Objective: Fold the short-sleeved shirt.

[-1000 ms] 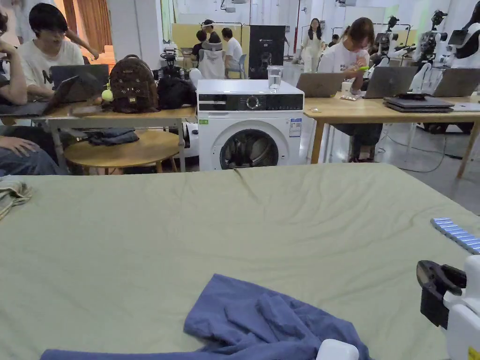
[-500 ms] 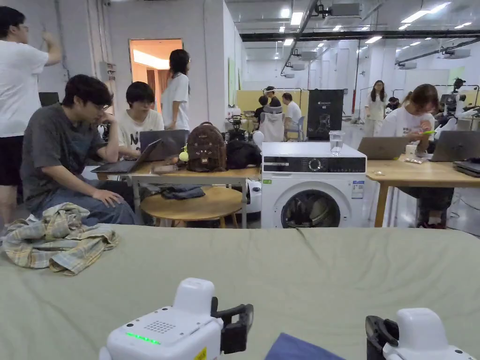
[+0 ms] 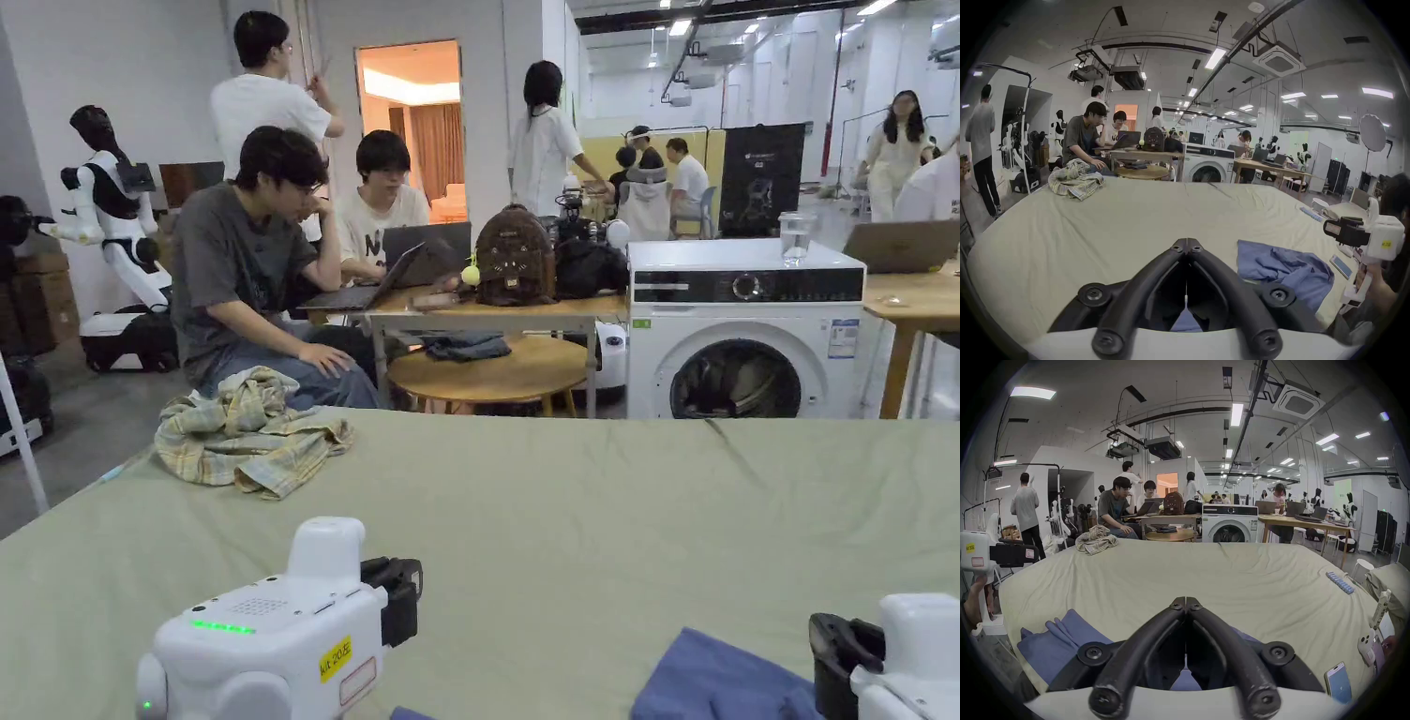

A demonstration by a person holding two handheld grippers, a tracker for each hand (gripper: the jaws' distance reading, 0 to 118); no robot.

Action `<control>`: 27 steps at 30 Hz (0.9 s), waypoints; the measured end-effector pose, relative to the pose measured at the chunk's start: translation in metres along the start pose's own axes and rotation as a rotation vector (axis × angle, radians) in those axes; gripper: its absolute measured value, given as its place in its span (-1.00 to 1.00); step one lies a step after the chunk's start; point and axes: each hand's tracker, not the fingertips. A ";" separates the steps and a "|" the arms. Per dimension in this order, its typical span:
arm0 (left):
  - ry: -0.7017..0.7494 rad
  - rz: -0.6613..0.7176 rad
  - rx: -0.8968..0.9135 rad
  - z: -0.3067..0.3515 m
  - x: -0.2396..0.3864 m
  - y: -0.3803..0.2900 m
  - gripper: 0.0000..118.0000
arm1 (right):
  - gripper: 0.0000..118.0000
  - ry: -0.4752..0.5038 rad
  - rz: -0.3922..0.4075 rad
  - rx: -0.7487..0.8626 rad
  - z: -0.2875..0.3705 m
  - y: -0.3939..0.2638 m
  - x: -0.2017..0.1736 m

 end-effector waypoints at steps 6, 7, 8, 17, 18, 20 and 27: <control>-0.033 0.102 -0.439 -0.062 -0.035 -0.020 -0.02 | -1.00 0.020 -0.021 -0.027 0.004 -0.012 0.012; -0.015 0.108 -0.489 -0.075 -0.042 -0.028 0.06 | -1.00 0.018 -0.021 -0.034 0.004 -0.015 0.016; 0.006 0.104 -0.521 -0.085 -0.044 -0.035 0.08 | -1.00 0.012 -0.019 -0.042 0.005 -0.017 0.019; 0.084 0.191 -0.698 -0.149 -0.066 -0.079 -0.23 | -1.00 -0.075 -0.080 -0.088 0.020 -0.033 0.064; 0.097 0.162 -0.710 -0.152 -0.061 -0.083 -0.36 | -1.00 -0.089 -0.083 -0.091 0.025 -0.035 0.067; 0.127 0.077 -0.679 -0.150 -0.052 -0.085 -0.39 | -1.00 -0.129 -0.092 -0.105 0.036 -0.040 0.076; 0.150 -0.147 -0.714 -0.158 -0.025 -0.087 -0.97 | -0.65 -0.254 -0.242 -0.198 0.083 -0.060 0.108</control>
